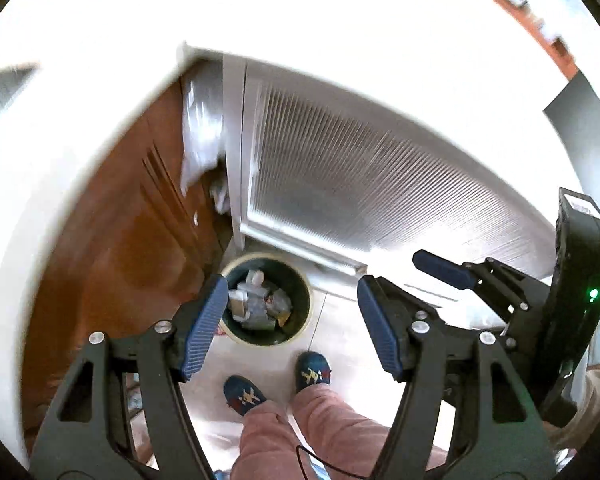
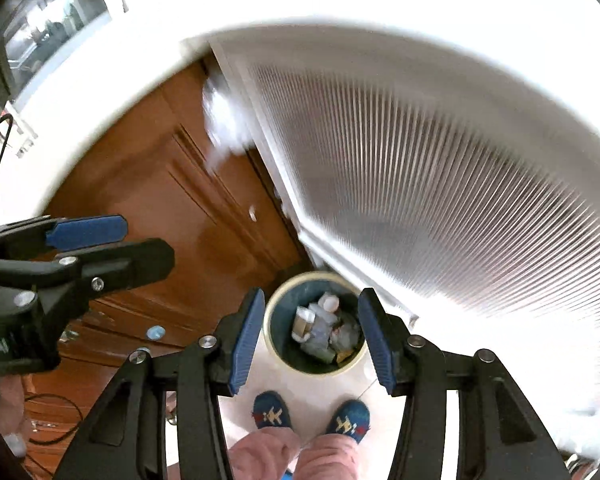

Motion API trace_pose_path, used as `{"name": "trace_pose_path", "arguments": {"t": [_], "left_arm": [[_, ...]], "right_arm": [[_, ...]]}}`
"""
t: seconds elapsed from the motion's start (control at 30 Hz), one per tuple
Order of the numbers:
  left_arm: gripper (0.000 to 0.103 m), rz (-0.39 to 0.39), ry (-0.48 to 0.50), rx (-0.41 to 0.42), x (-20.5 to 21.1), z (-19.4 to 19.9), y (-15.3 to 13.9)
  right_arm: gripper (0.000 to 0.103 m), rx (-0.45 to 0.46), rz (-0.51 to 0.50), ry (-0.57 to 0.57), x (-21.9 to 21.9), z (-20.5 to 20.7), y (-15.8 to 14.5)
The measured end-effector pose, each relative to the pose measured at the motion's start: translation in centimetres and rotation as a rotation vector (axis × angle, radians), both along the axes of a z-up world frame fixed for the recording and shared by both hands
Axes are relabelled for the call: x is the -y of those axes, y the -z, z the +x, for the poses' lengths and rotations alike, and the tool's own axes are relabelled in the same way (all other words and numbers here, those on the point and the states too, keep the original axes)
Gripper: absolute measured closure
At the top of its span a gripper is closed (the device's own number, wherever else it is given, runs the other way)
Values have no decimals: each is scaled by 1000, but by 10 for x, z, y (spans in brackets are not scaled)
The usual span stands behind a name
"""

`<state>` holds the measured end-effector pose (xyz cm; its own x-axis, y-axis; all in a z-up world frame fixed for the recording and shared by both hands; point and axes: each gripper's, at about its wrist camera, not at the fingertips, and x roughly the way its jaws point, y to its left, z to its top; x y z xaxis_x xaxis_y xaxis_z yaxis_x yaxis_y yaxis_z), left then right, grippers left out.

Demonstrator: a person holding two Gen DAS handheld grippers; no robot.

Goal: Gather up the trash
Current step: 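Raise both grippers from the bin back toward the counter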

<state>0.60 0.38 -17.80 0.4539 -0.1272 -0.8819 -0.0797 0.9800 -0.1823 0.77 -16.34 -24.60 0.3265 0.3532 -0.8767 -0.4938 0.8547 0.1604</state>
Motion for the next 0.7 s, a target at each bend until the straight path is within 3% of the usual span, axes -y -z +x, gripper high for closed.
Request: {"name": "trace_pose_path", "arguments": {"t": [0.27, 0.7], "left_arm": [[38, 74, 33, 144, -8, -8, -114], [38, 92, 32, 348, -31, -18, -252]], "right_arm": [[53, 161, 69, 6, -1, -2, -123], [53, 405, 194, 64, -3, -4, -295]]}}
